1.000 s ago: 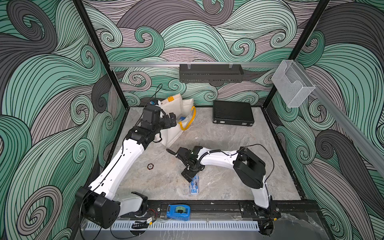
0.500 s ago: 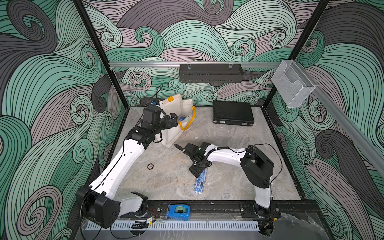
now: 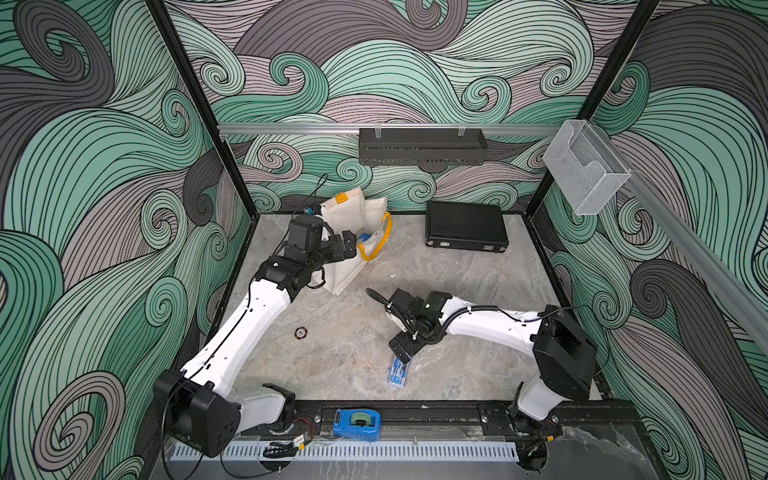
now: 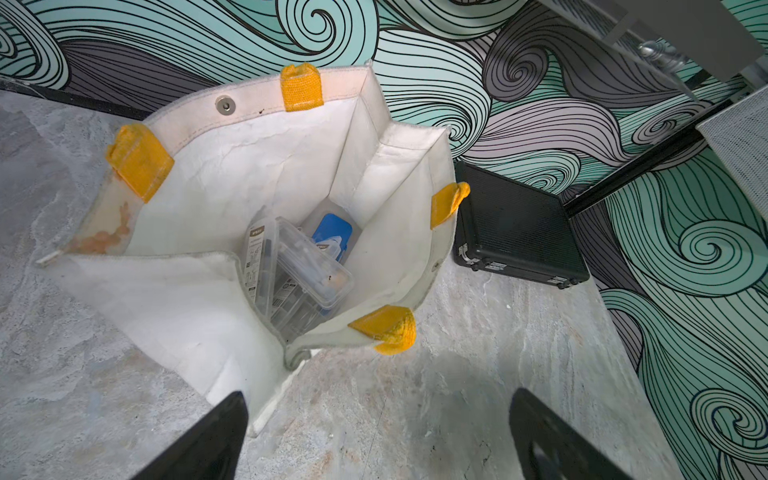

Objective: Put the compass set into the canvas bag
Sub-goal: Adjust the compass set at the center of the board.

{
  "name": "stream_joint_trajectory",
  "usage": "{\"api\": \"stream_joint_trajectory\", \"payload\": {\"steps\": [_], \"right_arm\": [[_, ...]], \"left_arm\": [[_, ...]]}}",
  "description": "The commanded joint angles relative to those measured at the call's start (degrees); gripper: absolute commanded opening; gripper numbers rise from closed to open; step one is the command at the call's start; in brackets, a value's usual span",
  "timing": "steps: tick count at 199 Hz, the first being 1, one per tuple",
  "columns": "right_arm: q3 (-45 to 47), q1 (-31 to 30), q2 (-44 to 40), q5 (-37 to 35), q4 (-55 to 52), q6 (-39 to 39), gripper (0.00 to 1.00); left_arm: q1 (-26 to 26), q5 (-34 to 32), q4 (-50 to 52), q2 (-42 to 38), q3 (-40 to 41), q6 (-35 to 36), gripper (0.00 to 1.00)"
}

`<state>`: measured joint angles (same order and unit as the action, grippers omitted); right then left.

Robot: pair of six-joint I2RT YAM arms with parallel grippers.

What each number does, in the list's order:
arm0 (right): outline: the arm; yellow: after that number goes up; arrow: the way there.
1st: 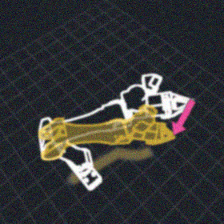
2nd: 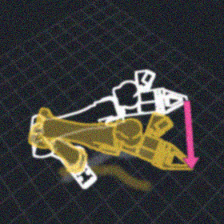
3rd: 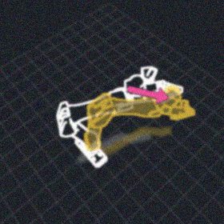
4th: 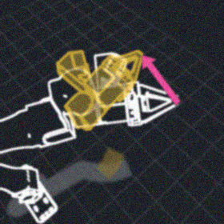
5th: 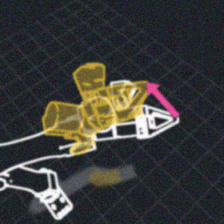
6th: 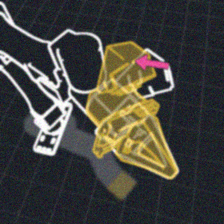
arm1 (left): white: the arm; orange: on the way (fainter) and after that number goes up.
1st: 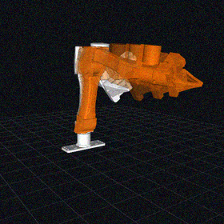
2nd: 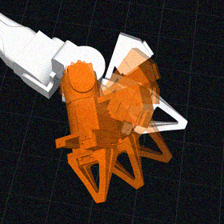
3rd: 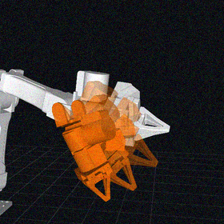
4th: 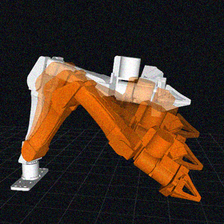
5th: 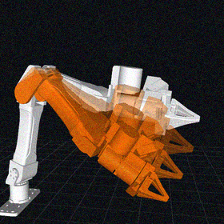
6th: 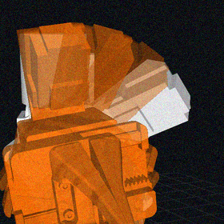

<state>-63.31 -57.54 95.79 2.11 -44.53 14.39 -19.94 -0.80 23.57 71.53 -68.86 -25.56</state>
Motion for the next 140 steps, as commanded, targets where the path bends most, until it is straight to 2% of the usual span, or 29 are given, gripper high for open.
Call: {"api": "stream_joint_trajectory", "payload": {"steps": [1,38,75,114,140], "right_arm": [[4.04,-1.1,-1.8,4.72,-0.13,0.08,1.0],[8.02,-2.43,-4.55,12.97,4.36,-3.14,1.0],[6.45,-2.57,-1.92,19.99,6.21,-7.16,1.0],[4.13,-2.49,1.55,23.68,6.12,-10.2,1.0],[3.55,-2.45,3.37,23.1,5.96,-10.42,1.0]], "left_arm": [[0.38,0.71,-0.61,-1.71,0.52,-0.48,0.99],[0.37,0.89,-1.01,-1.43,1.01,-0.89,0.99],[0.35,0.8,-0.74,-1.76,1.36,-0.8,0.99],[0.35,-0.06,0.15,-2.56,1.45,-0.45,0.99],[0.39,-0.59,0.16,-3.19,1.71,-0.45,0.99]]}}
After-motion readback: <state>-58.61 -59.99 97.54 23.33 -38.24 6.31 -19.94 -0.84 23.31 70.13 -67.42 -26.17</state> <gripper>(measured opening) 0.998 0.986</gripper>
